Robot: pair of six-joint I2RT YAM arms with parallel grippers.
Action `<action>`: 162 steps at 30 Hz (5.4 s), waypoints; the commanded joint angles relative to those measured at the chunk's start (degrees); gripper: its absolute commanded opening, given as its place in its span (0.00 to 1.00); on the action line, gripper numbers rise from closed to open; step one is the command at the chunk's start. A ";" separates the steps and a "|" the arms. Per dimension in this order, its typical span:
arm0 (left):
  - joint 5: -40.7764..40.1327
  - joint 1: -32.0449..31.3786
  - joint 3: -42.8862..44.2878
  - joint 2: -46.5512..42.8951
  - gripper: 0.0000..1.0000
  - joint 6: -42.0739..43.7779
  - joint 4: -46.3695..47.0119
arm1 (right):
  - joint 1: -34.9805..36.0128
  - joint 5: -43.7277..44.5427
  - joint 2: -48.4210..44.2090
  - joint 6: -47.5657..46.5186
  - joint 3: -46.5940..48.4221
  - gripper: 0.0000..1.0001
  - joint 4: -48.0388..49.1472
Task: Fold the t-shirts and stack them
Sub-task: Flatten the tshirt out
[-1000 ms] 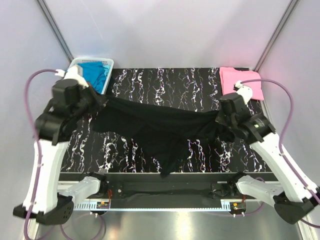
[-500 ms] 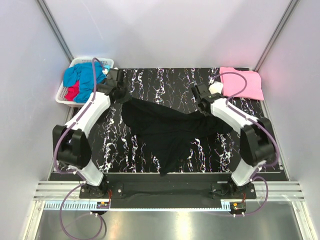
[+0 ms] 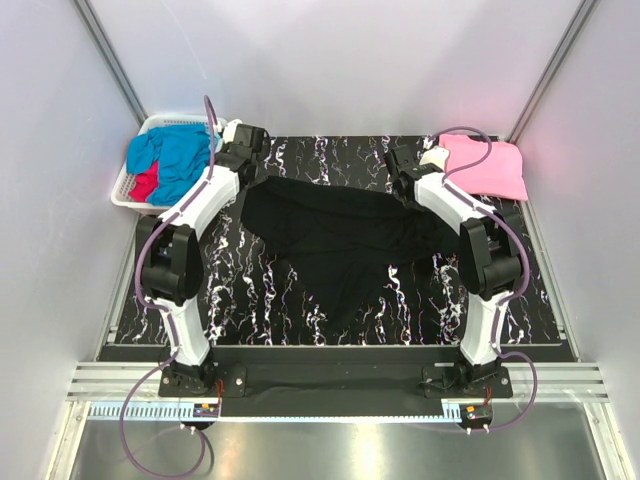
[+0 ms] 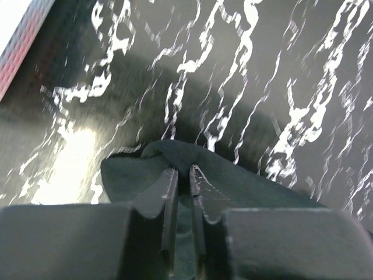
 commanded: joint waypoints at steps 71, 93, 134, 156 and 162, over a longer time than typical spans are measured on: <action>3.14 7.86 9.46 16.03 0.59 -12.01 -17.68 | 1.13 -31.09 -29.32 -3.33 -17.69 0.45 1.96; 5.78 7.42 12.01 21.13 0.15 -11.83 -17.78 | 1.04 -29.69 -30.29 -3.85 -17.16 0.46 -0.42; -7.39 4.26 9.45 -16.92 0.00 -4.27 -23.48 | -0.45 -12.29 -7.88 -3.50 -12.26 0.42 0.55; -11.45 7.24 12.28 -27.92 0.00 -3.83 -29.46 | -4.94 -27.72 -7.25 -7.36 -3.63 0.36 0.36; -10.66 7.24 10.61 -27.92 0.00 -3.57 -29.38 | -2.91 -41.61 -11.57 -13.96 -5.65 0.46 6.35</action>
